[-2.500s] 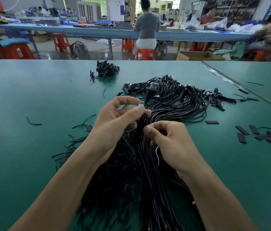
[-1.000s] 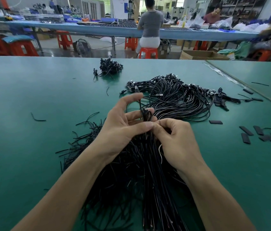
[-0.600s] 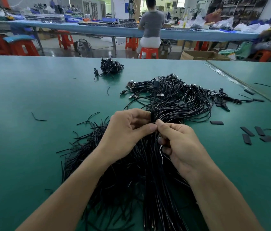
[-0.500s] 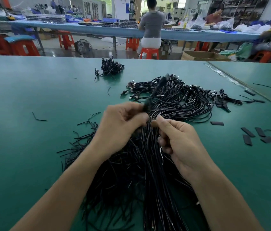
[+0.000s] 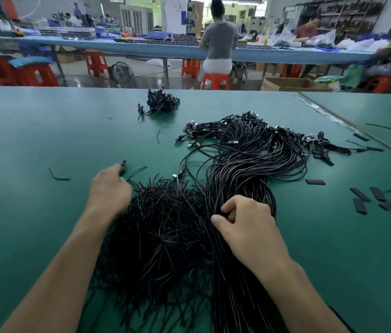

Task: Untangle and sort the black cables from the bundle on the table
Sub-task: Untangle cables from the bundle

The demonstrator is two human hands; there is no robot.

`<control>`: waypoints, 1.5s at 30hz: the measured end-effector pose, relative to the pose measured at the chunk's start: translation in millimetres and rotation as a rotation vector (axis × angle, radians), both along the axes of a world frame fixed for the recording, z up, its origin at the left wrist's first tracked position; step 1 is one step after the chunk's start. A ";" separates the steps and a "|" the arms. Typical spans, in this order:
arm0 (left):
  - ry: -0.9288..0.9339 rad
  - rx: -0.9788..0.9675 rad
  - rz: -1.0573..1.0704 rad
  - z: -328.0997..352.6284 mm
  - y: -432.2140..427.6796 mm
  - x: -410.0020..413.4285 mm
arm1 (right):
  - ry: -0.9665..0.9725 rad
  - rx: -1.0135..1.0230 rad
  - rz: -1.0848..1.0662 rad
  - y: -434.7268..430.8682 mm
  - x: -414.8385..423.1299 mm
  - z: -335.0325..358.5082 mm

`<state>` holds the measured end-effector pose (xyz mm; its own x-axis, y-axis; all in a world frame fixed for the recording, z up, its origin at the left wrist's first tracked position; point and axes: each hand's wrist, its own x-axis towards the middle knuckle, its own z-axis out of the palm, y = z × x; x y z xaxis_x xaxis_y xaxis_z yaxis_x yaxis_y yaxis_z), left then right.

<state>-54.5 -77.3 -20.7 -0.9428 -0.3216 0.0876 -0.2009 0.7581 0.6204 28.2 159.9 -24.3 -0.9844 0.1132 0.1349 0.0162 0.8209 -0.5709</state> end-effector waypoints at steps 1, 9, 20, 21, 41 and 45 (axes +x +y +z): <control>-0.059 -0.027 -0.030 -3.2 1.5 -0.6 | 0.012 0.046 -0.008 -2.9 1.7 -0.4; 0.290 -0.140 -0.100 6.9 26.1 8.9 | 0.007 0.152 -0.038 -5.8 3.8 0.8; 0.234 0.080 -0.878 -0.2 73.5 32.4 | -0.001 -0.440 0.493 -5.5 13.2 51.2; 0.222 0.192 -0.875 -5.5 72.5 33.6 | -0.029 -0.483 0.599 -9.6 18.4 56.9; 0.442 1.118 -0.334 45.7 66.9 40.9 | -0.016 -0.037 -0.123 33.0 -2.8 29.7; 0.782 0.248 -0.440 46.5 69.8 47.8 | -0.241 -0.023 0.045 29.7 -1.6 24.8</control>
<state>-6.7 -7.4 25.8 -0.6864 -0.0441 0.7259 0.6165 0.4944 0.6129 26.6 189.6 0.5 -0.9919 0.0688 -0.1063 0.1177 0.8108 -0.5733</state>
